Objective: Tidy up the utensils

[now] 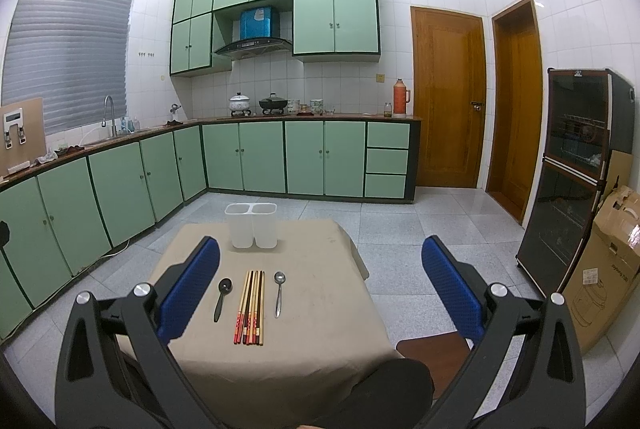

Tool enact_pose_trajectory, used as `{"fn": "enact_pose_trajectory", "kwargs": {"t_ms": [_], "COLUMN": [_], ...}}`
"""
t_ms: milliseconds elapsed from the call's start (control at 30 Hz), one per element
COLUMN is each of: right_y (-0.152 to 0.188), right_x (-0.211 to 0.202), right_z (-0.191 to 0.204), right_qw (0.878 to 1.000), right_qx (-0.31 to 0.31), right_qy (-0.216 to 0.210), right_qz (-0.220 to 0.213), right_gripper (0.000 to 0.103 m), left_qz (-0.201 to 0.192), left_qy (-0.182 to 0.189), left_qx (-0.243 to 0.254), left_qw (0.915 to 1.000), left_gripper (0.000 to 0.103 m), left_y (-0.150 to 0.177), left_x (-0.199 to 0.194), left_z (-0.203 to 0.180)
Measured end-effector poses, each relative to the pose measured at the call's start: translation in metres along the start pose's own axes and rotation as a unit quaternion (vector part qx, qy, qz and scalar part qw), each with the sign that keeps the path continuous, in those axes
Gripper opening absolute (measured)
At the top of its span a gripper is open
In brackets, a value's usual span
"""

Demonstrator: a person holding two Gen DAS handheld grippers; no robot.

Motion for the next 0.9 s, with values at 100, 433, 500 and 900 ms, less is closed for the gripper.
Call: {"fn": "enact_pose_trajectory", "kwargs": {"t_ms": [100, 433, 500, 900], "right_y": [0.0, -0.002, -0.003, 0.005], "right_x": [0.0, 0.0, -0.001, 0.006], "right_z": [0.0, 0.002, 0.002, 0.003], "right_qw": [1.0, 1.0, 1.0, 1.0], "right_qx": [0.0, 0.001, 0.001, -0.001], "right_qy": [0.0, -0.001, -0.001, -0.01], "right_qz": [0.0, 0.001, 0.0, 0.01], "right_gripper": [0.098, 0.098, 0.098, 0.098], "left_qz": [-0.001, 0.0, 0.002, 0.021], "left_qy": [0.0, -0.001, -0.001, 0.0], "left_qx": [0.0, 0.0, 0.001, -0.001], "left_qw": [1.0, 1.0, 1.0, 0.9998], "left_gripper": [0.097, 0.097, 0.097, 0.097], "left_y": [0.0, 0.001, 0.001, 0.006], "left_x": [-0.001, 0.0, 0.0, 0.016], "left_z": [0.0, 0.0, 0.0, -0.002]}}
Point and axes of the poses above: each gripper's, at about its wrist camera, not at the fingertips, and x roughly the way its jaws point, z to its left, y to its underside, the point moved 9 cm from there along x, roughly the way its jaws point, and after that the axes turned 15 degrees about y, right-handed, at the moved point
